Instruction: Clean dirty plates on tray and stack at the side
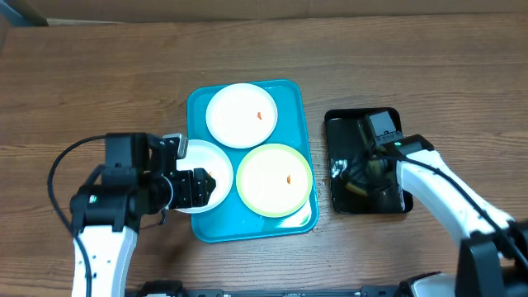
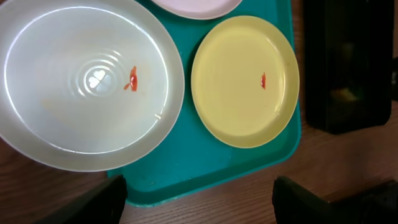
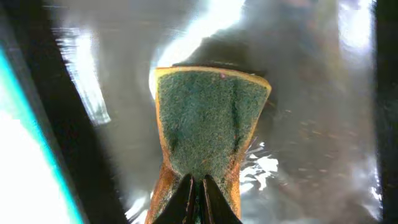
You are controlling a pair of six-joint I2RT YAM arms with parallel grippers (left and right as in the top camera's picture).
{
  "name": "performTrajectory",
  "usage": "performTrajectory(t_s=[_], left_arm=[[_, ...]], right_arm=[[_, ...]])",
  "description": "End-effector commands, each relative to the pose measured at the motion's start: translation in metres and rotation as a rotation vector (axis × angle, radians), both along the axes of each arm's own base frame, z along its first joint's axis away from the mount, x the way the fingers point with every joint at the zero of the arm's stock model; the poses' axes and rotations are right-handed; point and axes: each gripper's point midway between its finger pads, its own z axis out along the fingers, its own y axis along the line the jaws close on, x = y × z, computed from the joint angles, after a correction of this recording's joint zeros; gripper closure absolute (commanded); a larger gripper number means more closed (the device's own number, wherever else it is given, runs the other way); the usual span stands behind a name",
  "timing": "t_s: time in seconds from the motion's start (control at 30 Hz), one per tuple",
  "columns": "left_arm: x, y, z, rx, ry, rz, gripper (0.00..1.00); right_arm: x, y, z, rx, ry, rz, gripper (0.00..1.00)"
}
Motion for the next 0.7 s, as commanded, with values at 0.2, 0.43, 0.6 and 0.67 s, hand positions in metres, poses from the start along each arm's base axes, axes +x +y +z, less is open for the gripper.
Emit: performTrajectory(t_s=[0.2, 0.43, 0.6, 0.67], left_arm=[[-0.009, -0.034, -0.029, 0.014, 0.143, -0.132, 0.37], [0.008, -0.026, -0.037, 0.061, 0.116, -0.007, 0.27], [0.017, -0.043, -0.068, 0.034, 0.097, -0.026, 0.32], [0.022, -0.048, -0.084, 0.033, 0.103, -0.032, 0.37]], right_arm=[[-0.006, 0.086, 0.102, 0.271, -0.311, 0.482, 0.96], [-0.02, 0.131, 0.111, 0.328, -0.345, 0.573, 0.96], [-0.014, 0.136, 0.11, 0.31, -0.368, 0.538, 0.96], [-0.014, 0.137, 0.111, 0.312, -0.371, 0.538, 0.96]])
